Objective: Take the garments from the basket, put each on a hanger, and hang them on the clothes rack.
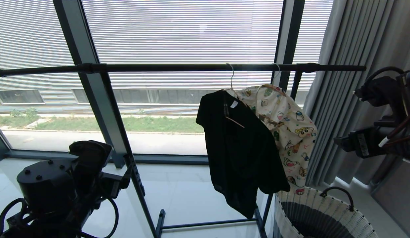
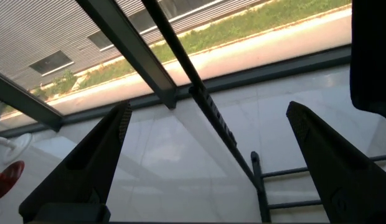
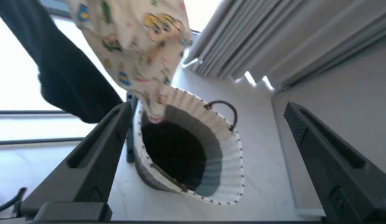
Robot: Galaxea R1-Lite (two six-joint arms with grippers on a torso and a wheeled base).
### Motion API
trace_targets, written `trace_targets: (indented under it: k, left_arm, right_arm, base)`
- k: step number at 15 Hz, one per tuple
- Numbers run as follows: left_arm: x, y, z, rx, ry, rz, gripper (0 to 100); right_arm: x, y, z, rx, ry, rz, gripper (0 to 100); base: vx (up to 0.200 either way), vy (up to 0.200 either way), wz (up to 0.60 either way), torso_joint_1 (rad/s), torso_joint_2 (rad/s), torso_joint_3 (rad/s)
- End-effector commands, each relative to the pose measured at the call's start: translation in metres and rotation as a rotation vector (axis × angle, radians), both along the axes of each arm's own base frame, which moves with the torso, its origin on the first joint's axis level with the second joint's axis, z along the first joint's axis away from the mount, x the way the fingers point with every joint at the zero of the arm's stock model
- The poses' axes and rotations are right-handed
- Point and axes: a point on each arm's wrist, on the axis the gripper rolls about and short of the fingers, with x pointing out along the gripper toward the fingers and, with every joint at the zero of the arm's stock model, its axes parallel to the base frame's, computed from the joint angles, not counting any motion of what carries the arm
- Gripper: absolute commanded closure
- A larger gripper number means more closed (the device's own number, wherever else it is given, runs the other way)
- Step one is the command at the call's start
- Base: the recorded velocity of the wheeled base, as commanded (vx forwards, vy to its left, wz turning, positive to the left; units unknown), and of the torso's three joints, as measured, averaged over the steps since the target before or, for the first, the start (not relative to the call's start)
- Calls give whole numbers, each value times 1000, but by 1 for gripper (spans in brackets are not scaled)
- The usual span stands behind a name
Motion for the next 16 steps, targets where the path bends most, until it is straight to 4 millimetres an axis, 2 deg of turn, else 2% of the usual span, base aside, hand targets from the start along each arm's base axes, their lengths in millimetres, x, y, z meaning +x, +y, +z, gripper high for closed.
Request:
trace_targets:
  k: [1,2,8,14,16]
  left_arm:
    - [-4,14,-1,-1,5,61,0]
    - [-5,14,1,-4,-6,61,0]
    - [-4,15,5,-4,-24,66,0]
    - [-8,36,14,-10,-64,164,0]
    - [-15,53,23,-15,-113,251,0]
  right_arm:
    - [-19,-22,-3,-21,-8,-31,0]
    - [-21,-24,-5,-26,-6,-33,0]
    - [-24,-35,-3,-32,-16,-71,0]
    - [-37,-43,-3,-57,-24,-66,0]
    - [-48,-49,-5,-75,-33,-55,0]
  base:
    - [-200,0,0,-2,7,7]
    - [-200,0,0,-7,-2,-2]
    - [0,0,0,0,0,0]
    - [0,0,0,0,0,0]
    - [0,0,0,0,0,0]
